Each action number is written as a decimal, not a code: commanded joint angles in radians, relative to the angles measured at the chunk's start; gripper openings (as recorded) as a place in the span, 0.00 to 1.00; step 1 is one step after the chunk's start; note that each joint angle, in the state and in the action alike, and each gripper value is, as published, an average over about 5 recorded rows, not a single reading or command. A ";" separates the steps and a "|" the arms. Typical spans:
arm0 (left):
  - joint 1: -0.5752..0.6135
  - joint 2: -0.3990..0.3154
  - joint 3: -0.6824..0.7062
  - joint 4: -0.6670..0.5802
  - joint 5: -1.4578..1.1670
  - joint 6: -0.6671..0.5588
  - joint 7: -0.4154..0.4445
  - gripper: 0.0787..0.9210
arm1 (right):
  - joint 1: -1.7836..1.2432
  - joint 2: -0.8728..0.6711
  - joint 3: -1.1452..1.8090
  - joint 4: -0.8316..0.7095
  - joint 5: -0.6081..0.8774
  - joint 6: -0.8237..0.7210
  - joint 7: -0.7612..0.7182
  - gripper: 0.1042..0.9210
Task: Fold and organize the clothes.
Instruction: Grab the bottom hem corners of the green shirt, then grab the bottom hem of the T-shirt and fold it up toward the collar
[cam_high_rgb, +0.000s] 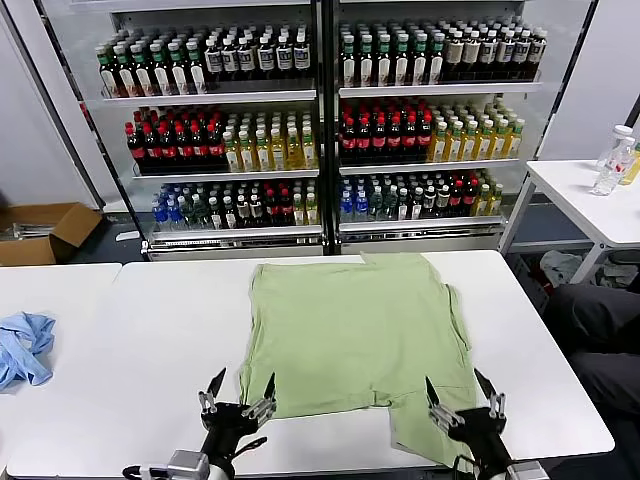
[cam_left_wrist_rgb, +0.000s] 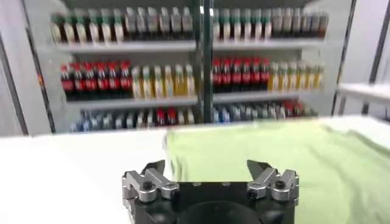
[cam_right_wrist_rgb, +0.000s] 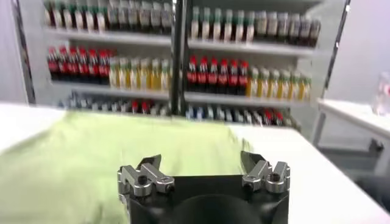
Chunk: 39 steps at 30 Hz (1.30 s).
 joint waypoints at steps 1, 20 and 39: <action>-0.054 0.028 0.005 0.102 -0.022 0.108 -0.038 0.84 | -0.055 0.005 -0.009 -0.067 0.013 -0.042 -0.004 0.88; -0.074 0.040 0.024 0.172 -0.127 0.110 -0.088 0.21 | -0.043 0.005 -0.014 -0.043 0.121 -0.024 -0.041 0.29; -0.223 0.164 -0.081 0.039 -0.384 -0.051 -0.008 0.01 | 0.524 -0.245 0.003 -0.159 0.337 0.000 -0.010 0.00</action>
